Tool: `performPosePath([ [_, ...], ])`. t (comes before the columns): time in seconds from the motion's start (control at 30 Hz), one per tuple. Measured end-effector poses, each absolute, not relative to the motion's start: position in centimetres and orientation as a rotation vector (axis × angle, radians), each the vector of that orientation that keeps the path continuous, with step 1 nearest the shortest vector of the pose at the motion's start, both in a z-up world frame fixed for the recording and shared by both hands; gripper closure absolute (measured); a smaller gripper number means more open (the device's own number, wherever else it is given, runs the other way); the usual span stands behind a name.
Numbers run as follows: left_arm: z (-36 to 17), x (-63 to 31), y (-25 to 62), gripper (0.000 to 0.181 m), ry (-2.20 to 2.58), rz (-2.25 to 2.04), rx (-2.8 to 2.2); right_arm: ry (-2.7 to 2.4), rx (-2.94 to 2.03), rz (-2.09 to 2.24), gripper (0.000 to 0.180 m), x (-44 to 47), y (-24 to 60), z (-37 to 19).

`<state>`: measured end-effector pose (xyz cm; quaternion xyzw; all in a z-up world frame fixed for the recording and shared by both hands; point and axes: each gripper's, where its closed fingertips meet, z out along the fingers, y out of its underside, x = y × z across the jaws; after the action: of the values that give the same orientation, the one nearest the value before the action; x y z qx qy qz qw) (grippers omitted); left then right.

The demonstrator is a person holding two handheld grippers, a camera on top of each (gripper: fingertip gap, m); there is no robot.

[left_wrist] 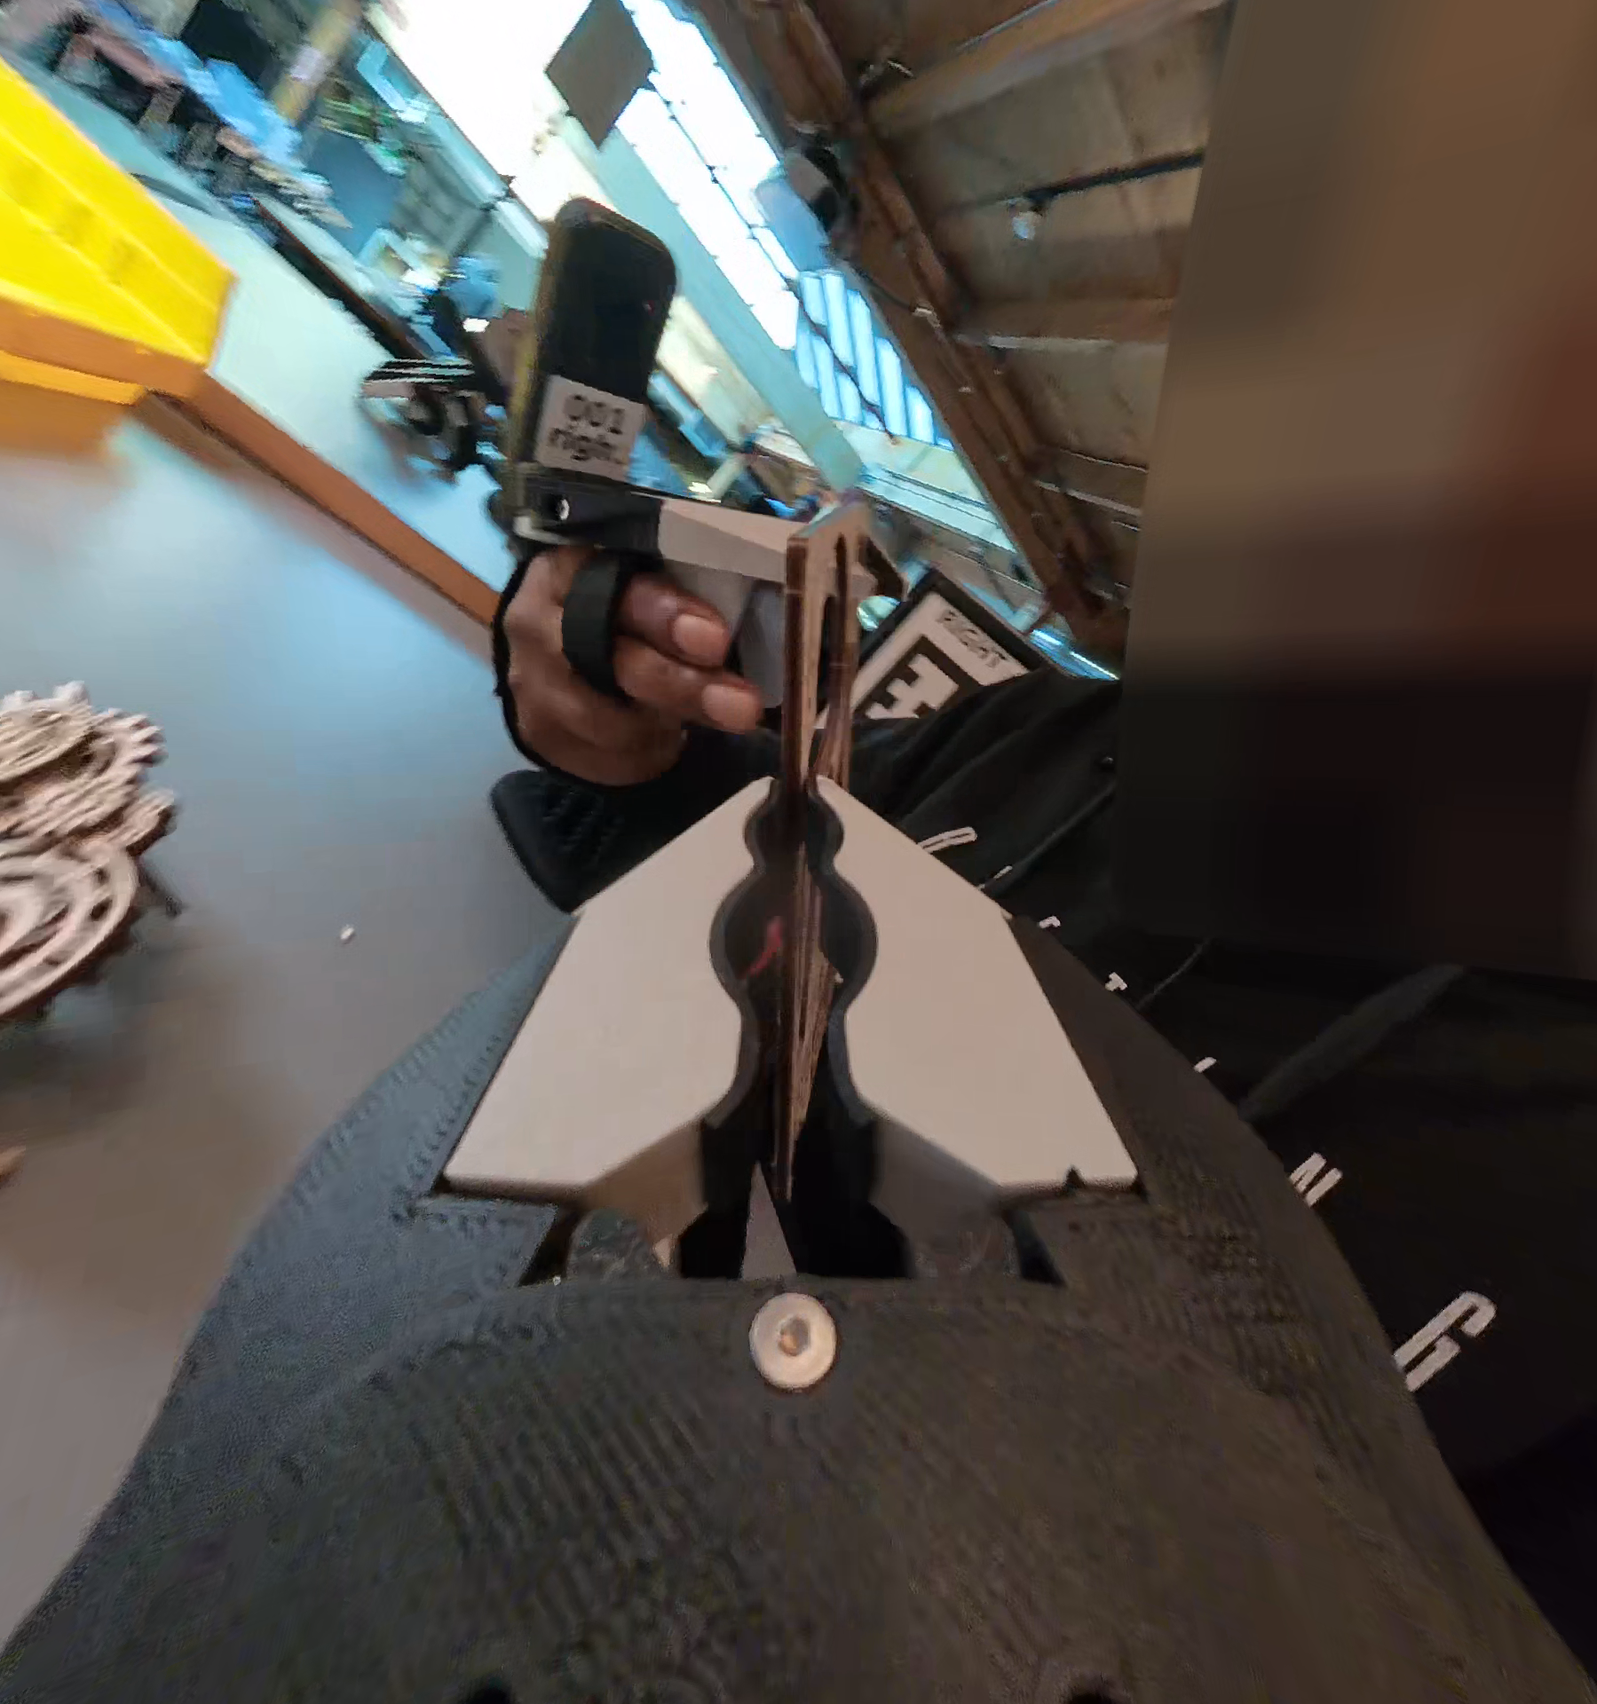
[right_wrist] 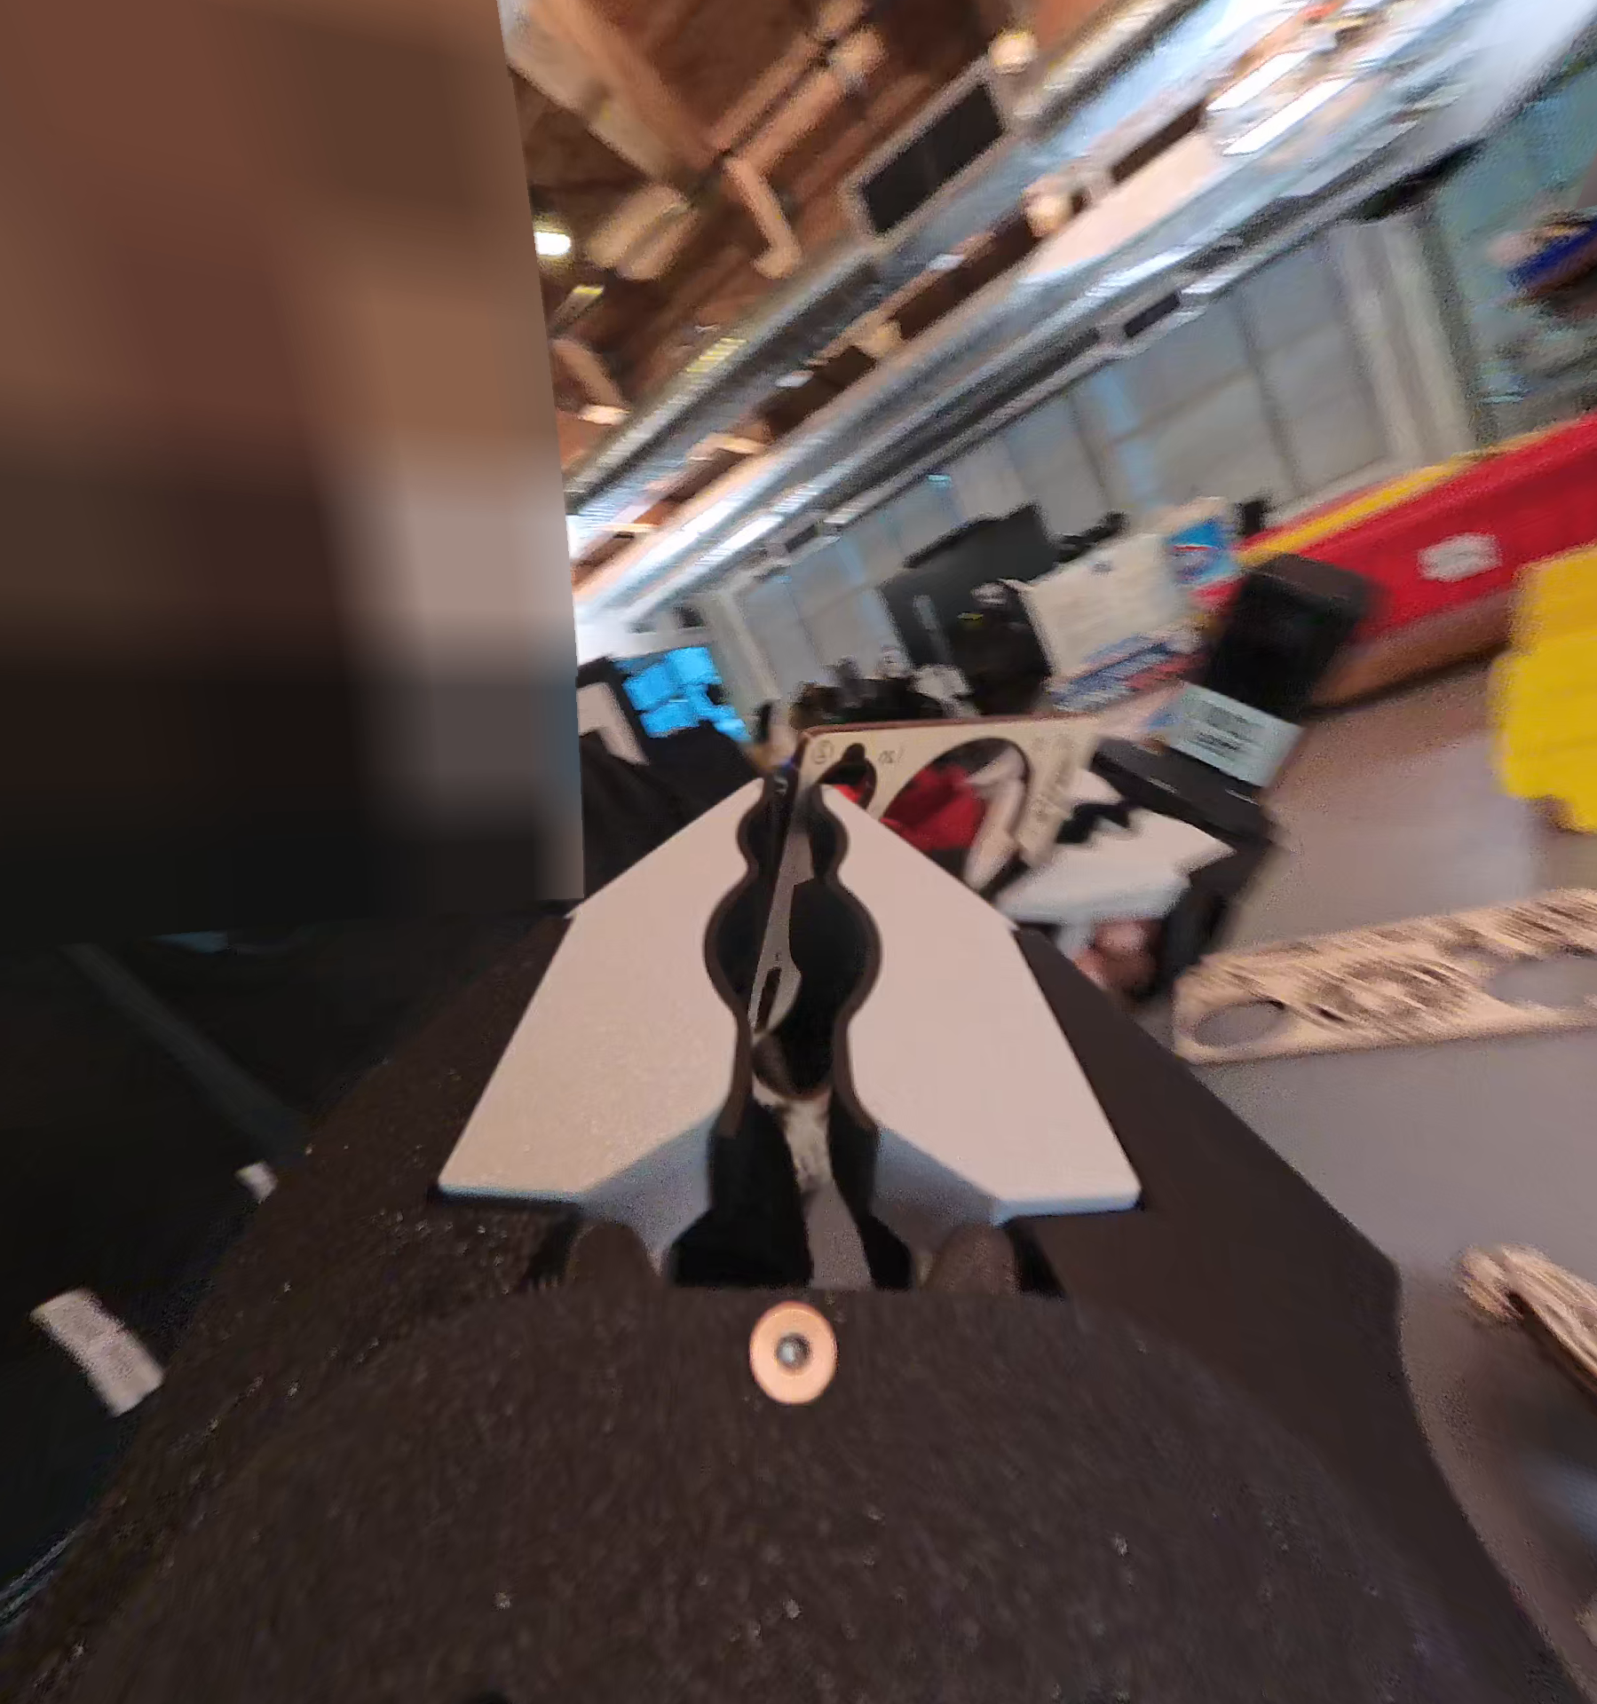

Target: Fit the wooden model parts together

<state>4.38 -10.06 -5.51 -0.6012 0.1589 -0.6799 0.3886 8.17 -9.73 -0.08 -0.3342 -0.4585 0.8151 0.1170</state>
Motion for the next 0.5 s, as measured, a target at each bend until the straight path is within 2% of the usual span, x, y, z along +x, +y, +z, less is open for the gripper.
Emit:
performPosePath([
  [0.03,-5.5,3.0,-10.1,0.181,0.334,-1.695,-1.568,-1.342,-1.067,2.289,0.16,7.6,-8.8,-1.1],
  [0.07,-5.5,1.3,-10.3,0.181,0.262,-1.643,-1.603,-1.382,-1.132,2.177,0.144,7.4,-8.0,-2.3],
  [0.13,-5.9,-3.6,-11.3,0.181,0.088,-1.529,-1.682,-1.428,-1.24,1.912,0.136,7.4,-5.6,-4.3],
  [0.33,-10.5,-19.8,-18.1,0.181,-0.431,-1.243,-1.813,-1.728,-1.396,1.22,0.148,7.1,-3.1,-11.5],
  [0.5,-16.1,-26.5,-22.9,0.18,-0.693,-1.17,-1.895,-1.923,-1.435,0.879,0.155,5.3,-3.7,-16.1],
])
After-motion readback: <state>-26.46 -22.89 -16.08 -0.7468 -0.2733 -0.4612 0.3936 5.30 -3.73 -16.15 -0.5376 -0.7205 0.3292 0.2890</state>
